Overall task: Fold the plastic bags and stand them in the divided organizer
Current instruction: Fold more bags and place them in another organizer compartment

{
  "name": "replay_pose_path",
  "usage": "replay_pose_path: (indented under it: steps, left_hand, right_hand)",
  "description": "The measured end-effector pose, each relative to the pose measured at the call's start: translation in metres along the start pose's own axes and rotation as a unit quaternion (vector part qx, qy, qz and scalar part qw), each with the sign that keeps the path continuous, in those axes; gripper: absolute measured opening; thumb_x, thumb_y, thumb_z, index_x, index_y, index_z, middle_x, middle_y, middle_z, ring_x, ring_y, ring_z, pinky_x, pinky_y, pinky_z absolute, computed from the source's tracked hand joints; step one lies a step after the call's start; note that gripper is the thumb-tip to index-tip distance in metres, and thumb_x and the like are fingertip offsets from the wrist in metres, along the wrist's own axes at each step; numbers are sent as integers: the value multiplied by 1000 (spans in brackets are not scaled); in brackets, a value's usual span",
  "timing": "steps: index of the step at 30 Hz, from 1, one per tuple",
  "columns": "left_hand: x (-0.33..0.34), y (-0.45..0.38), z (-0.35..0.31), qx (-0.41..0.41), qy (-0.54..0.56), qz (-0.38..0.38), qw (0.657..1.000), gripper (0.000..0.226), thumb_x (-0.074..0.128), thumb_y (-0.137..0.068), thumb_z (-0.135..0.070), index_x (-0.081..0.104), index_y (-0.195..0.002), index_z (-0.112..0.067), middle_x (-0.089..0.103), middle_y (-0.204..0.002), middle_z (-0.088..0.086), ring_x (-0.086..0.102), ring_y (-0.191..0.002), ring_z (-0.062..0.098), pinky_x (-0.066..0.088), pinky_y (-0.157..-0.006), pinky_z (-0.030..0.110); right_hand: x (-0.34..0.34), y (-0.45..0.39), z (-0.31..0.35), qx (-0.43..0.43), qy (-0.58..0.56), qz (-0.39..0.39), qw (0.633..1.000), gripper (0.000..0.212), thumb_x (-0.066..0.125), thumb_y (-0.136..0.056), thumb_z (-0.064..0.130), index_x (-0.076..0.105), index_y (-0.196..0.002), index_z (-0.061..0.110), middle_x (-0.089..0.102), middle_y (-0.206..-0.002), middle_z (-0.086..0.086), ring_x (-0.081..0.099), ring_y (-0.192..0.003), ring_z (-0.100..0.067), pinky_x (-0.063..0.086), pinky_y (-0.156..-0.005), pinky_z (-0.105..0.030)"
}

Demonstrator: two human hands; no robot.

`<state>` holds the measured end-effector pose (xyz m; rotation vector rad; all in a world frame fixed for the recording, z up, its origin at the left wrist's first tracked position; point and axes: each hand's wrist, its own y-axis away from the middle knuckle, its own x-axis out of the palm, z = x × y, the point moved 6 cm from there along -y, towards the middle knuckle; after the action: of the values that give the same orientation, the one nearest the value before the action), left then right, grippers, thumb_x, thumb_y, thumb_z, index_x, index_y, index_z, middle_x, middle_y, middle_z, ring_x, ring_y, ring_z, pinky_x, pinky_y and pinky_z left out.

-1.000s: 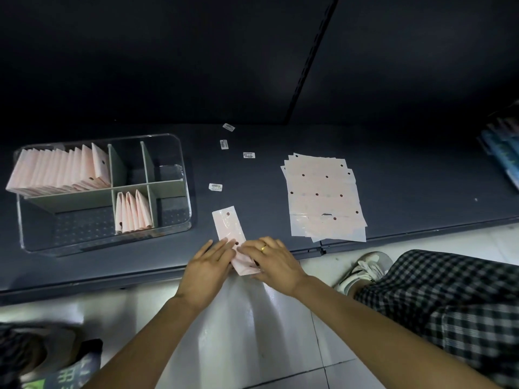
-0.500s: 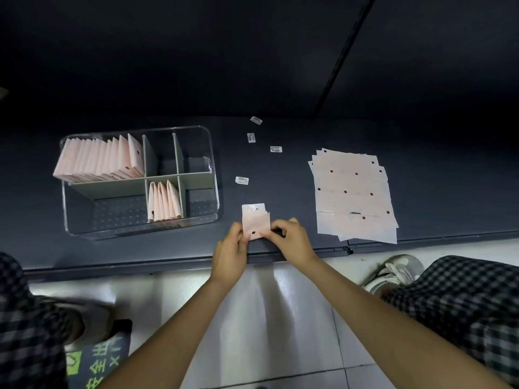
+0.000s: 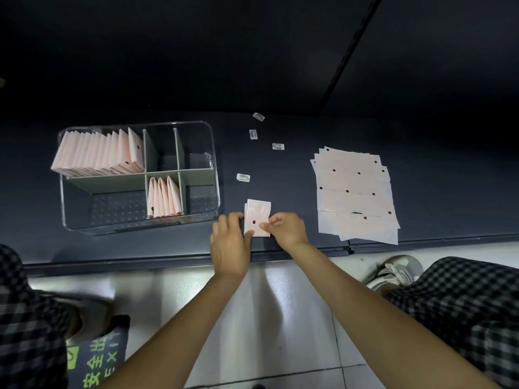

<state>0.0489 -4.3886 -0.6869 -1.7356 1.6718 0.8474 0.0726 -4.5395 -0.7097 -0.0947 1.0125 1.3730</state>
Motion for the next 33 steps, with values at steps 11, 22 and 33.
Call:
replay_pose_path:
  steps: [11,22,33]
  left_hand:
    - [36,16,6,251,-299,218,894,82,14,-94,-62,-18,-146,-7,-29,-148,3,-20,-143,17,-17,-114,33]
    - [-3,24,-9,326,-113,46,937,37,89,-53,-8,74,-86,-17,75,-89,-5,70,-75,12,37,-81,25]
    - [-39,-16,-28,177,-5,154,972,20,50,-97,-26,69,-97,-20,65,-75,4,57,-79,29,42,-71,35]
  right_hand:
    - [-1,2,0,24,25,10,999,27,71,-80,40,69,-93,16,71,-100,-2,63,-99,-20,49,-92,-34]
    - [5,28,-25,76,-48,74,993,17,70,-83,21,69,-93,8,62,-84,0,56,-84,-14,40,-63,-18]
    - [-41,73,70,-375,335,-56,863,34,49,-92,45,71,-103,22,67,-88,-4,54,-100,-19,31,-84,-28]
